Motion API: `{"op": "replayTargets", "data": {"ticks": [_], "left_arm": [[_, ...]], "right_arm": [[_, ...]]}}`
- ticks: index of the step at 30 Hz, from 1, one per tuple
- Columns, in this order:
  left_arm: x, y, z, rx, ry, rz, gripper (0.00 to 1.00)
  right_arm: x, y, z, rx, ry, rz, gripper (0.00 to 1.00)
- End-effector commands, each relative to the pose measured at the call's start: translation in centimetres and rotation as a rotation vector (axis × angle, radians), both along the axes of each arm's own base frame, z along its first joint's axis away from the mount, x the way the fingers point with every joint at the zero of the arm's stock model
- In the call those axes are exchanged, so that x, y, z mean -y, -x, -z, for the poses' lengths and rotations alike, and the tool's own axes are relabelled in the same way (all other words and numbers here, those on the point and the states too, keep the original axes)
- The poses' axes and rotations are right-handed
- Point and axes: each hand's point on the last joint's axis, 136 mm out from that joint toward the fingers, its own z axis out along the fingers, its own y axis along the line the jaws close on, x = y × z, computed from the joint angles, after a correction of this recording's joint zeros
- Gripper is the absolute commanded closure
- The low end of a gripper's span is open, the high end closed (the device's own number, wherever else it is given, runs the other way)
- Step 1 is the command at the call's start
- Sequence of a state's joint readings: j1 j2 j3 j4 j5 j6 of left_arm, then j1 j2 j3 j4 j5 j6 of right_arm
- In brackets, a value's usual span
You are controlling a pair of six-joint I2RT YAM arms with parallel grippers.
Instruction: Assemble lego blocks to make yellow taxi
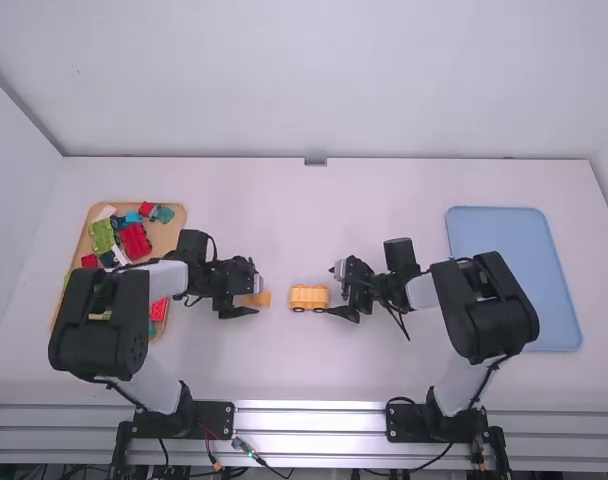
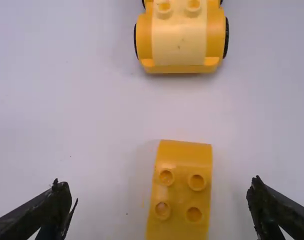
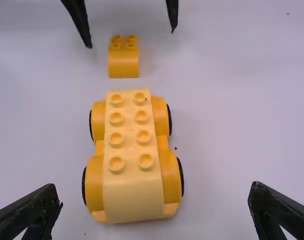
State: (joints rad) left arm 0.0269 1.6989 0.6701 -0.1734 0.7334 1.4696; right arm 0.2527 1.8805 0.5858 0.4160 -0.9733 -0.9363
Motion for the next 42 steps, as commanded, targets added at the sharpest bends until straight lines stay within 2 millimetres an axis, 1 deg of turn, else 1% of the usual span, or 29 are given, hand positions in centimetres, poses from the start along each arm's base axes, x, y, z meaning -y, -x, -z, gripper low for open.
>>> {"op": "replayTargets", "data": {"ticks": [1,5,6,8,10,11,12,13,15,17,21,24,27,28,29,32,35,38,42], "left_arm": [[1.3,1.4,0.3,-0.024,0.091,0.042,0.1],[1.5,1.1,0.9,-0.039,0.105,0.027,0.16],[1.6,1.1,0.9,-0.043,0.114,0.03,0.2],[1.6,1.0,1.0,-0.05,0.119,0.031,0.33],[1.6,0.9,1.3,-0.058,0.116,0.029,0.37],[1.6,0.9,1.3,-0.059,0.115,0.029,0.38],[1.6,0.8,1.5,-0.063,0.114,0.028,0.42],[1.6,0.8,1.6,-0.067,0.114,0.028,0.44],[1.5,0.9,1.6,-0.072,0.111,0.027,0.46],[1.4,0.7,1.5,-0.072,0.111,0.023,0.47],[0.4,0.5,1.2,-0.101,0.114,-0.009,0.42],[-0.3,1.0,0.9,-0.102,0.123,0.014,0.43],[-0.7,1.3,0.0,-0.079,0.177,0.031,0.42],[-0.8,1.2,-0.2,-0.068,0.195,0.029,0.39],[-0.8,1.2,-0.3,-0.062,0.203,0.03,0.39],[-0.8,1.1,-0.2,-0.051,0.201,0.032,0.38],[-0.4,1.2,0.1,-0.047,0.189,0.043,0.41],[-0.4,0.9,0.5,-0.057,0.174,0.024,0.42],[-0.4,1.1,0.8,-0.077,0.178,0.022,0.42]], "right_arm": [[-0.6,-0.4,0.1,-0.006,-0.029,-0.031,0.01],[-0.9,-0.3,0.2,-0.029,-0.06,-0.053,0.01],[-0.9,-0.4,0.3,-0.03,-0.059,-0.052,0.01],[-0.9,-0.4,0.3,-0.031,-0.059,-0.052,0.01],[-1.0,-0.3,0.4,-0.032,-0.058,-0.052,0.01],[-0.9,-0.4,0.4,-0.031,-0.058,-0.052,0.01],[-0.9,-0.4,0.4,-0.032,-0.058,-0.052,0.01],[-0.9,-0.3,0.4,-0.033,-0.057,-0.052,0.01],[-1.0,-0.3,0.4,-0.033,-0.054,-0.051,0.01],[-0.8,-0.4,0.5,-0.034,-0.052,-0.046,0.01],[-0.7,-0.5,0.5,-0.035,-0.052,-0.042,0.01],[-0.7,-0.5,0.5,-0.035,-0.052,-0.042,0.01],[-0.7,-0.5,0.5,-0.034,-0.053,-0.042,0.01],[-0.7,-0.5,0.5,-0.034,-0.052,-0.042,0.01],[-0.7,-0.5,0.5,-0.034,-0.053,-0.042,0.01],[-0.7,-0.5,0.4,-0.034,-0.054,-0.043,0.01],[-0.7,-0.5,0.4,-0.034,-0.055,-0.044,0.01],[-0.7,-0.5,0.4,-0.035,-0.055,-0.043,0.01],[-0.7,-0.5,0.4,-0.035,-0.055,-0.043,0.01]]}}
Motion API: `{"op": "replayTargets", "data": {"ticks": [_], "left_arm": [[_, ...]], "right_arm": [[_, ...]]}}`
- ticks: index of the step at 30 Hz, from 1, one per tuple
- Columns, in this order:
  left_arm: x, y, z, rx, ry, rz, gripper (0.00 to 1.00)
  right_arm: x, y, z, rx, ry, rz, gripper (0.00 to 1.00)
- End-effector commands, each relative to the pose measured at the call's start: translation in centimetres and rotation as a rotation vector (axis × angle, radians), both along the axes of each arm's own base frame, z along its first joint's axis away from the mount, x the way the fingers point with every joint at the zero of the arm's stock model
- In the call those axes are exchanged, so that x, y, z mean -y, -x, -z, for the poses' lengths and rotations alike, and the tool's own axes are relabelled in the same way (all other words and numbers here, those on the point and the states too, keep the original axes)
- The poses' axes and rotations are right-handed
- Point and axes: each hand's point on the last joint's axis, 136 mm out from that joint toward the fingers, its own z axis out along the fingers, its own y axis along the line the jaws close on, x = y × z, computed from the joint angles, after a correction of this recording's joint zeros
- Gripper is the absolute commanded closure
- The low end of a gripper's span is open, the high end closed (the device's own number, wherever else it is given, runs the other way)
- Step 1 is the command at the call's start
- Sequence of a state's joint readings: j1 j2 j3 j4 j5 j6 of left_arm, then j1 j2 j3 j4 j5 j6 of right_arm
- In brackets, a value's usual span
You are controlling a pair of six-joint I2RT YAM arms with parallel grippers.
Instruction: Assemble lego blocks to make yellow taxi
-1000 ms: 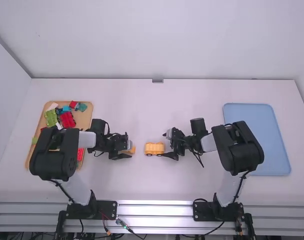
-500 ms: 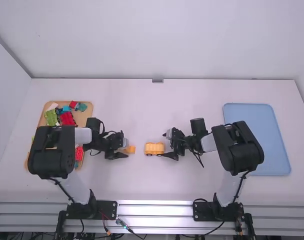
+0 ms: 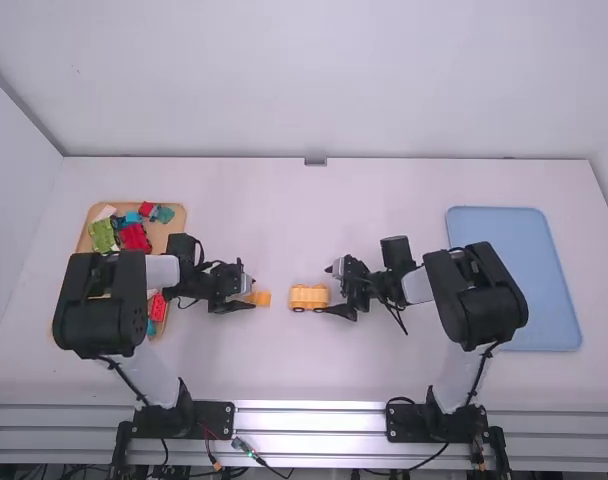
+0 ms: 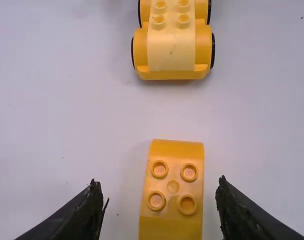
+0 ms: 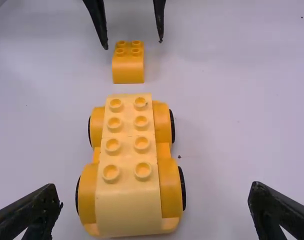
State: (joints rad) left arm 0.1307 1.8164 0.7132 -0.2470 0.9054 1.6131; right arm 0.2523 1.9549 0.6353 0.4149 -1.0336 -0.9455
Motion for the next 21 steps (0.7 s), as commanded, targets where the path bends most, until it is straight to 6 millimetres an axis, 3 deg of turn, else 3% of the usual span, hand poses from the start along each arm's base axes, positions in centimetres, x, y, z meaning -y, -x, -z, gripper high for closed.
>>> {"op": "replayTargets", "data": {"ticks": [1,11,19,21], "left_arm": [[0.31,0.9,0.76,-0.054,0.026,-0.004,0.42],[0.25,1.04,1.2,-0.072,0.005,-0.007,0.48],[0.2,1.05,1.24,-0.074,0.002,-0.009,0.72],[0.2,1.06,1.3,-0.075,-0.002,-0.008,0.73]], "right_arm": [[-0.09,-0.2,-0.01,-0.005,-0.011,-0.006,0.01],[0.09,-0.37,-0.05,-0.011,-0.014,0.003,0.01],[0.16,-0.42,-0.03,-0.01,-0.013,0.006,0.01],[0.15,-0.4,-0.04,-0.011,-0.014,0.005,0.01]]}}
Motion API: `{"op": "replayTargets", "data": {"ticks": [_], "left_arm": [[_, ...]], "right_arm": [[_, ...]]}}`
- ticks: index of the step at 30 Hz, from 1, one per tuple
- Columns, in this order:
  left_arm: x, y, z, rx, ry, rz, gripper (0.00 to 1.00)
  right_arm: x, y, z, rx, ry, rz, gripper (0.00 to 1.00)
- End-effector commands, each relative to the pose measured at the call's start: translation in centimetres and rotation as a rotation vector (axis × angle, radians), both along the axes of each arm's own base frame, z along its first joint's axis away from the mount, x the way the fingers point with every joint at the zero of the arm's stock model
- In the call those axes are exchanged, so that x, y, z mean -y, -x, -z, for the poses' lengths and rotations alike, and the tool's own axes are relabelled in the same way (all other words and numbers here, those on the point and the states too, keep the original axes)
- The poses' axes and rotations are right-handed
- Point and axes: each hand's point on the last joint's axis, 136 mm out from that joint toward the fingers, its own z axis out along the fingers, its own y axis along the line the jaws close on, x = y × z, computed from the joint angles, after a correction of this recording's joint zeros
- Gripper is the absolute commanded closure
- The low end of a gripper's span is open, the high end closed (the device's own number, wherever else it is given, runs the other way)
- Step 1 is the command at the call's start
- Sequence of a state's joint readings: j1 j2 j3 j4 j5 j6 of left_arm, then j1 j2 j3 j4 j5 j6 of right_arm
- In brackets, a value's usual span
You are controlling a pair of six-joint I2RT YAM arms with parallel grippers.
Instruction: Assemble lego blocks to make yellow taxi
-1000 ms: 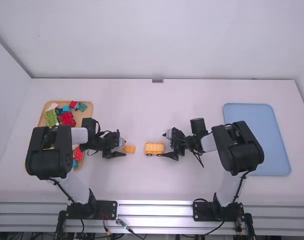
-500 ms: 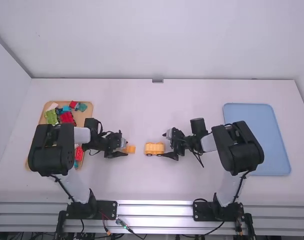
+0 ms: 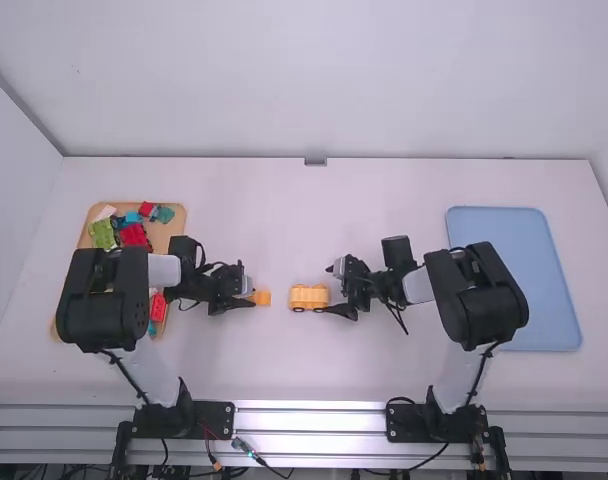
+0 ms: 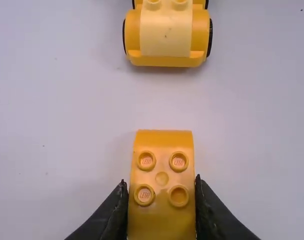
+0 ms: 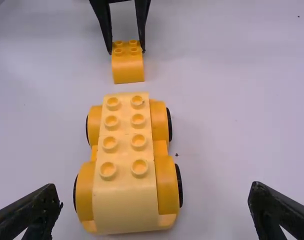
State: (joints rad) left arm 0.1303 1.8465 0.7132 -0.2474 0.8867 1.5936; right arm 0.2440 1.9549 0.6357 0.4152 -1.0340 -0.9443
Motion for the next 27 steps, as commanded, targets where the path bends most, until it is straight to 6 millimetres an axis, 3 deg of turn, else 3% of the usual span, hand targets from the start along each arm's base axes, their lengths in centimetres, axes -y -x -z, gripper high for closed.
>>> {"op": "replayTargets", "data": {"ticks": [1,6,10,13,27], "left_arm": [[0.25,0.68,0.41,-0.03,0.002,0.002,0.74],[0.22,0.58,0.37,-0.032,0.0,-0.001,0.75],[0.07,0.24,0.33,-0.057,0.002,-0.034,0.53],[0.32,0.38,0.38,-0.054,0.001,-0.023,0.49],[0.58,0.54,0.56,-0.026,0.021,-0.022,0.58]], "right_arm": [[-0.13,-0.17,-0.03,-0.01,-0.013,-0.006,0.01],[-0.08,-0.21,-0.04,-0.01,-0.013,-0.004,0.01],[-0.32,-0.04,0.0,-0.008,-0.01,-0.011,0.01],[-0.33,-0.06,-0.02,-0.007,-0.011,-0.011,0.01],[-0.12,-0.16,-0.03,-0.011,-0.013,-0.005,0.01]]}}
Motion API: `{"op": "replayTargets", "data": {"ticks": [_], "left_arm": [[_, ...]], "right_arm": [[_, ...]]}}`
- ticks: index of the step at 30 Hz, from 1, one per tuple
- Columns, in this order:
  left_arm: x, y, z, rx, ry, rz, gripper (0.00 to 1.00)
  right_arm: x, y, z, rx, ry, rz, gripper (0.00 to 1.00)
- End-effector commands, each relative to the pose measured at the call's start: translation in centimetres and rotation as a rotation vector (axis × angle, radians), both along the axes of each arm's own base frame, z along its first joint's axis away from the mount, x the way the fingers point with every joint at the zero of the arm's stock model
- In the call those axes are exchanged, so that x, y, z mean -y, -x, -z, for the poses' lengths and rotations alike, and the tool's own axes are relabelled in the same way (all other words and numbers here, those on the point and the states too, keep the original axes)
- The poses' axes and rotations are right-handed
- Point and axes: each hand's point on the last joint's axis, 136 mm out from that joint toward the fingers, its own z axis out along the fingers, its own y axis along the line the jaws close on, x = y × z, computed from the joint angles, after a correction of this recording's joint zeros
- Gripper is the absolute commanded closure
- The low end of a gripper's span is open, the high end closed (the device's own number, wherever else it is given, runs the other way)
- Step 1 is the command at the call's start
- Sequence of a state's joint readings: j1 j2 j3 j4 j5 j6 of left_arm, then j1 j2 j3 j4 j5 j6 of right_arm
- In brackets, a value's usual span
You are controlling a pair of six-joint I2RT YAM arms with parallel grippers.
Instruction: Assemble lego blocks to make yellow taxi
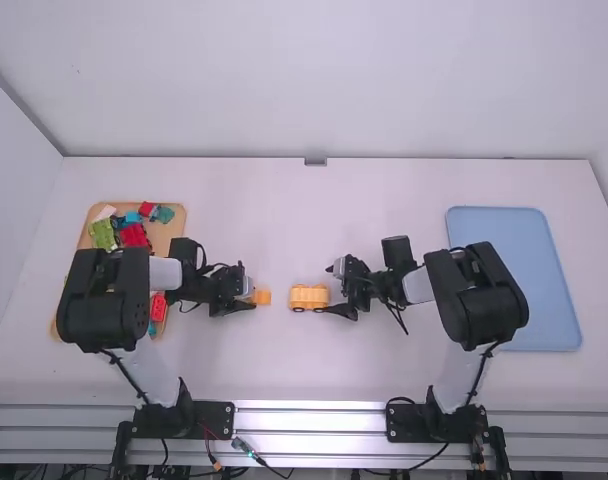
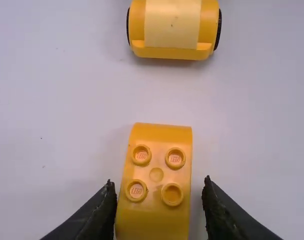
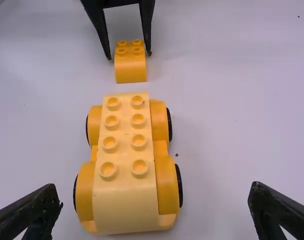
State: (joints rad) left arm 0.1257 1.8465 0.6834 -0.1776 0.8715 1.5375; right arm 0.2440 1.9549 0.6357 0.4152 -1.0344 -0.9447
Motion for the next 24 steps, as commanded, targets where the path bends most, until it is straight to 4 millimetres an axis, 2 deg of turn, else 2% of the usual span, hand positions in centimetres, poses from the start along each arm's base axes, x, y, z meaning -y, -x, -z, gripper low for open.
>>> {"op": "replayTargets", "data": {"ticks": [1,6,11,13,18,19,24], "left_arm": [[0.6,0.6,0.0,-0.021,0.032,0.009,0.61],[0.6,0.5,-0.1,-0.016,0.031,0.009,0.88],[0.6,0.1,-0.5,-0.021,0.034,0.009,0.89],[0.6,-0.3,-1.2,-0.049,0.044,0.01,0.98],[0.5,-0.9,-3.4,-0.131,0.055,0.008,0.98],[0.8,-1.2,-4.5,-0.145,0.079,0.013,0.98],[1.2,-2.4,-6.1,-0.108,0.131,0.015,0.98]], "right_arm": [[-0.1,-0.2,0.0,-0.011,-0.013,-0.005,0.01],[-0.1,-0.2,0.0,-0.011,-0.013,-0.005,0.01],[-0.1,-0.2,0.0,-0.011,-0.012,-0.005,0.01],[-0.3,-0.1,0.0,-0.007,-0.013,-0.012,0.01],[-1.2,0.4,-0.1,0.007,-0.013,-0.04,0.01],[-1.4,0.5,0.1,0.013,-0.003,-0.044,0.01],[-1.7,0.7,0.5,0.02,0.025,-0.045,0.01]]}}
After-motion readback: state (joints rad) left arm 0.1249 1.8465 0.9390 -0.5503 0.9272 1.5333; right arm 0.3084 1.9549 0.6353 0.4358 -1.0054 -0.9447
